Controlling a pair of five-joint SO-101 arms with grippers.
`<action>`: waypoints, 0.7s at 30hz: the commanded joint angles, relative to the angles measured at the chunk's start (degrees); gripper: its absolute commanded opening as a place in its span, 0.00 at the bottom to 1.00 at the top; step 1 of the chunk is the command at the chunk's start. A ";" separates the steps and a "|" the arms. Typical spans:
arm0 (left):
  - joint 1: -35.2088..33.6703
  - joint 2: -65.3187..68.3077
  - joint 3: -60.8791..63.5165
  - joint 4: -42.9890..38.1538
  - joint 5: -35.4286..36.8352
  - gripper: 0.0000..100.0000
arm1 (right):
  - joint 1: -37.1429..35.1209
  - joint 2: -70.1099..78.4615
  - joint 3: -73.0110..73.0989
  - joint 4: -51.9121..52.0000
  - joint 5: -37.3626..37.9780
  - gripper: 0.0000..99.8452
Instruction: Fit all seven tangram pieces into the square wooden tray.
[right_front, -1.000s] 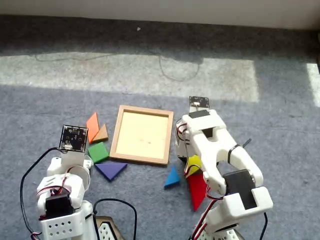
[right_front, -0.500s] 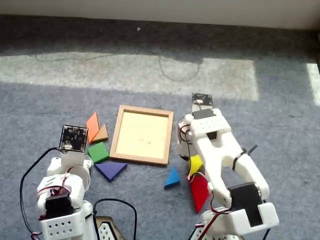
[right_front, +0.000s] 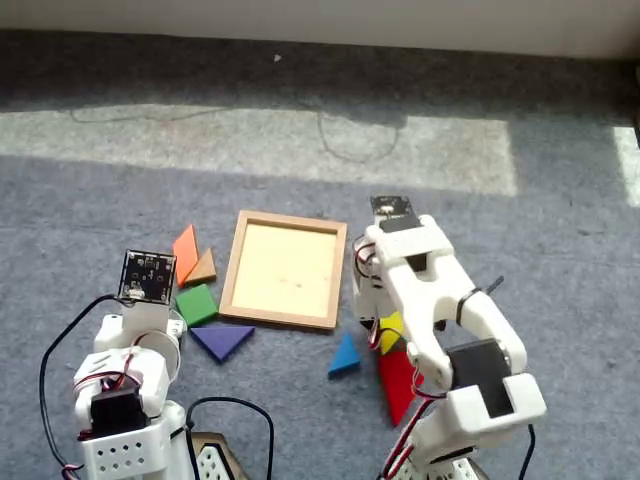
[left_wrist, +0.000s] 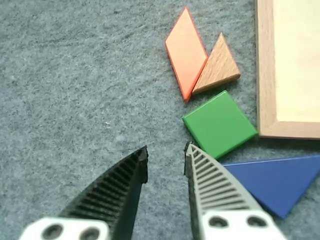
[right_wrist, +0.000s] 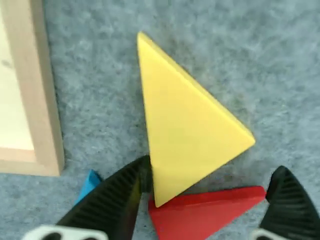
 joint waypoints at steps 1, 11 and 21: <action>-0.57 -2.07 -0.22 -0.09 -0.62 0.15 | 0.84 4.53 -7.25 0.84 2.64 0.36; -0.57 -2.07 -0.22 -0.09 -0.70 0.15 | 0.57 8.13 -10.68 1.01 7.47 0.36; -0.57 -2.07 -0.22 -0.09 -0.70 0.15 | 0.31 5.05 -10.95 1.01 8.35 0.26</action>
